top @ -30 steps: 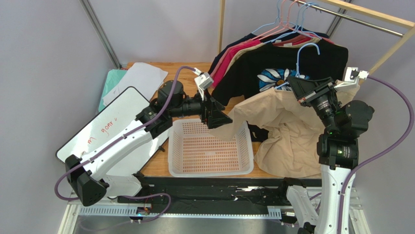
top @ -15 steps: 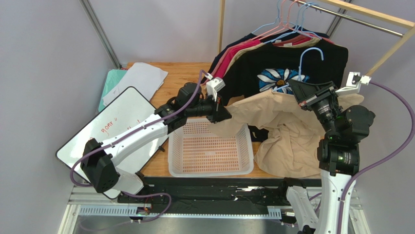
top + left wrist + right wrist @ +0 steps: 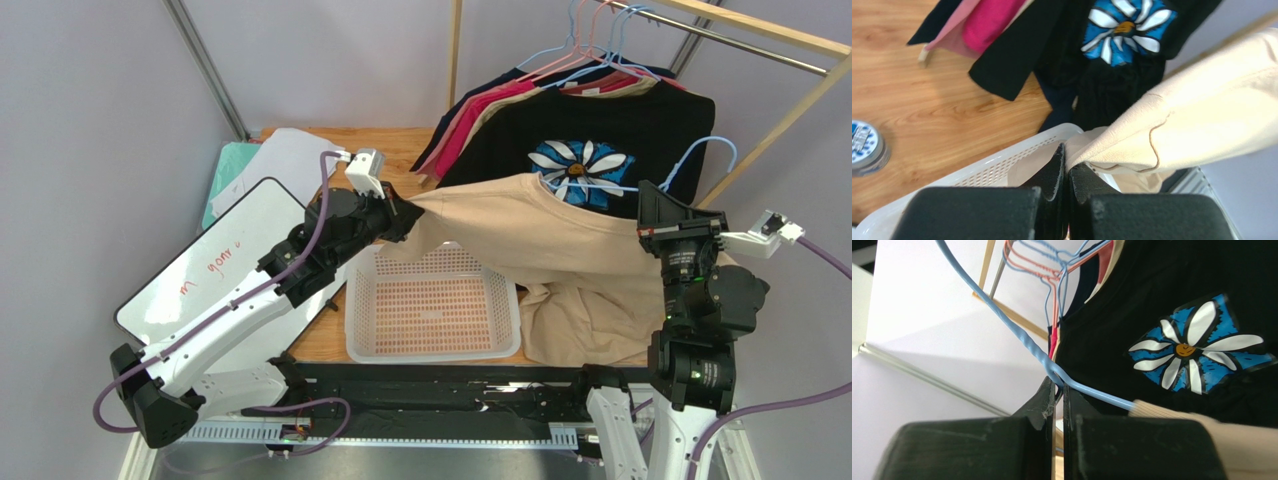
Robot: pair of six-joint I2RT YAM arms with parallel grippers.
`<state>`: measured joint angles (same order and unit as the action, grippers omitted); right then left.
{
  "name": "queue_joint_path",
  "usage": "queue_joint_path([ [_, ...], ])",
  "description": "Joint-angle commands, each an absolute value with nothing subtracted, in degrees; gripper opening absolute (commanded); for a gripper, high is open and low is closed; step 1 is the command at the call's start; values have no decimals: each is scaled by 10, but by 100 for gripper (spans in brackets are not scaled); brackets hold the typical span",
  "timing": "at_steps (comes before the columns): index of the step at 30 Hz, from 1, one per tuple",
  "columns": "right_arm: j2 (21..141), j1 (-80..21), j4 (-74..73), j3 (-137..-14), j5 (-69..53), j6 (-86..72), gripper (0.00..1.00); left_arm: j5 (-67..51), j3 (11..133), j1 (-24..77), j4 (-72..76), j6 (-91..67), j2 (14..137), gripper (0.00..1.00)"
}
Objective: Remove the t-shirt from the hanger
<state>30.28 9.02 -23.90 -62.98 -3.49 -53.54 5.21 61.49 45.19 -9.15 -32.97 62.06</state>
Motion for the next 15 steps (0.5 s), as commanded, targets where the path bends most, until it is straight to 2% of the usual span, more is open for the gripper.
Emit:
queue_joint_path([
  [1,269,91,-234,-618,74,-562,0,127,632,432,-131,-372,642,0],
  [9,224,91,-241,-599,152,-598,0,105,610,422,-112,-386,649,0],
  [12,223,91,-235,-596,133,-617,0,85,602,422,-92,-377,652,0],
  [15,234,91,-211,-589,78,-640,0,5,610,422,-63,-356,666,0],
])
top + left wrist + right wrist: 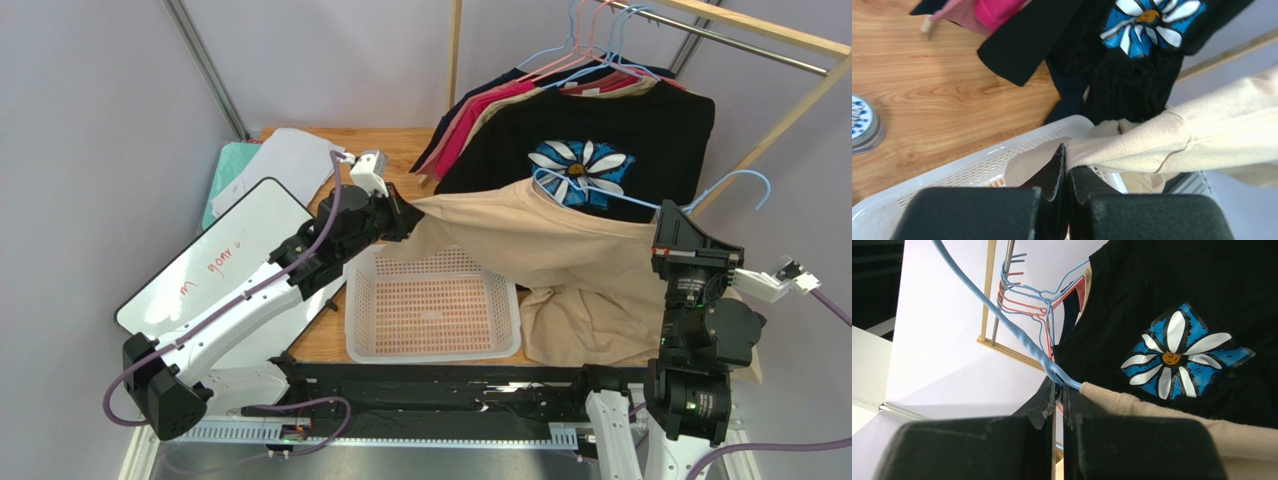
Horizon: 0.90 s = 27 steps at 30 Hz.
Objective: Remove the t-shirt from the hanger
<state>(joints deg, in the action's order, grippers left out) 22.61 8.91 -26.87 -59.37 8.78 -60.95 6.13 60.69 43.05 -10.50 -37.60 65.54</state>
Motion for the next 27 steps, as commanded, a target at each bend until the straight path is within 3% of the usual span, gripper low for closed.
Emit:
queue_joint_path([
  [1,242,91,-202,-588,56,-644,0,-19,613,422,-54,-352,680,0],
  [6,299,91,-107,-563,-151,-724,0,-159,670,423,-24,-342,747,0],
  [10,373,90,32,-549,-306,-839,0,-203,728,424,-6,-372,827,0],
  [16,431,78,169,-579,-416,-941,0,-250,814,426,31,-421,904,0],
  [21,436,76,138,-685,-432,-859,0,-256,888,428,17,-408,917,0],
  [25,395,76,-115,-796,-327,-645,0,-259,996,428,-17,-372,901,0],
  [27,347,76,-156,-812,-263,-566,0,-270,1058,428,-53,-354,905,0],
])
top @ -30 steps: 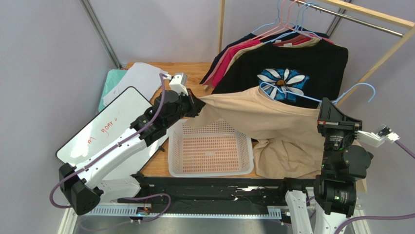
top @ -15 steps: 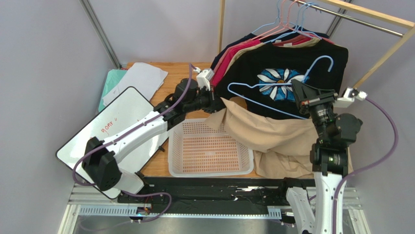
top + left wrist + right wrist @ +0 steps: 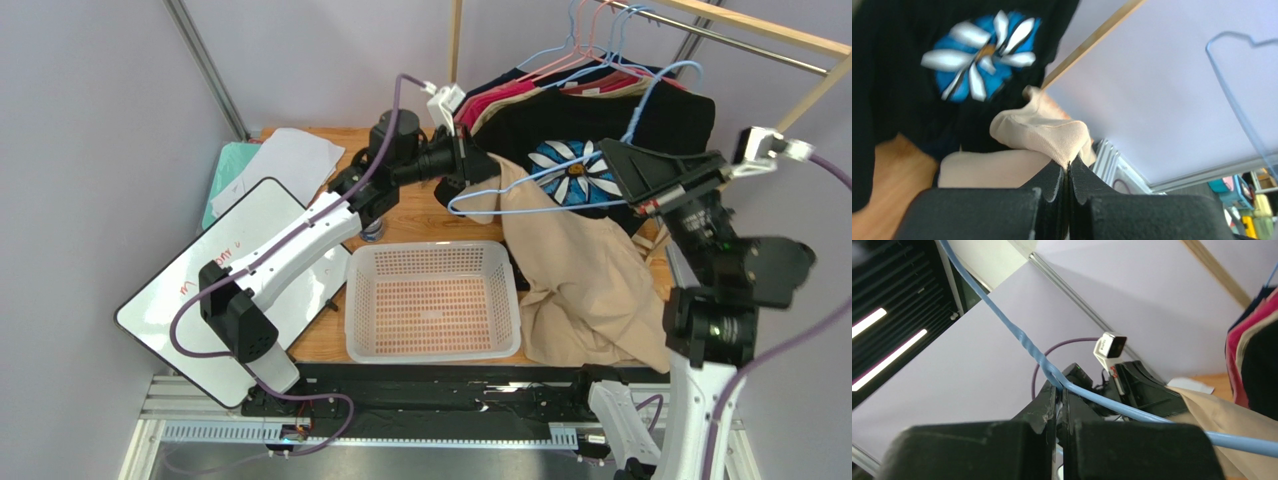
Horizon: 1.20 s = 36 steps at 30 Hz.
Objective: Remove the t-shirt from the hanger
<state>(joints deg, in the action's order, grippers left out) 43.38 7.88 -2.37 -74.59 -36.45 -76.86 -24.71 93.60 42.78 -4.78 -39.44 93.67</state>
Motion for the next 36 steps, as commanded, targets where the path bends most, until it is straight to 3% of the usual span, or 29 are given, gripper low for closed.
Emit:
queue_joint_path([
  [1,333,77,-183,-820,-205,-546,0,-272,1131,429,-99,-332,918,0],
  [7,303,69,-266,-839,-113,-455,0,-254,1406,427,-235,-266,980,0],
  [10,304,66,-259,-810,-119,-453,0,-251,1484,422,-224,-258,991,0],
  [20,345,65,-202,-695,-221,-487,0,-226,1480,406,-170,-215,933,0],
  [30,375,65,-179,-625,-240,-479,0,-237,1517,308,-134,-270,895,0],
  [36,379,65,-171,-613,-240,-480,0,-228,1398,305,-116,-250,828,0],
])
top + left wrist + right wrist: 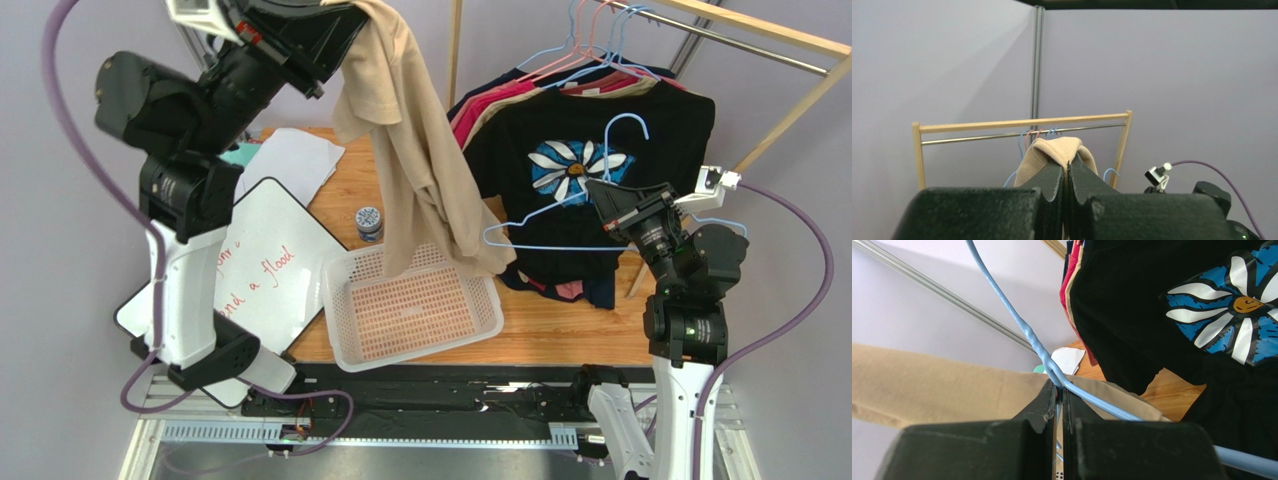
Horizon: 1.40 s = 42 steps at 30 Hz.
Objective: Remove the t-shirt from the hanger
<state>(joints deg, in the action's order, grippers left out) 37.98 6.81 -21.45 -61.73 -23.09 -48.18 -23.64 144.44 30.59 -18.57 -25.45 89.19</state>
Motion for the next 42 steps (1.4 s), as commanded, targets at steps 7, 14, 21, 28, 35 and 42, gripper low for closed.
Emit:
queue_joint_path([
  [7,383,65,-159,-599,-245,-483,0,-235,1304,305,-147,-274,784,0],
  [14,395,65,-151,-589,-256,-485,0,-269,1194,305,-177,-295,714,0],
  [21,397,64,-145,-584,-260,-489,0,-279,1020,305,-154,-316,666,0],
  [28,396,63,-149,-582,-258,-486,0,-372,1087,336,-138,-368,782,0],
  [35,396,63,-156,-579,-257,-472,0,-329,1139,364,-192,-317,814,0],
  [42,406,60,-133,-548,-274,-482,0,-260,959,365,-182,-286,721,0],
])
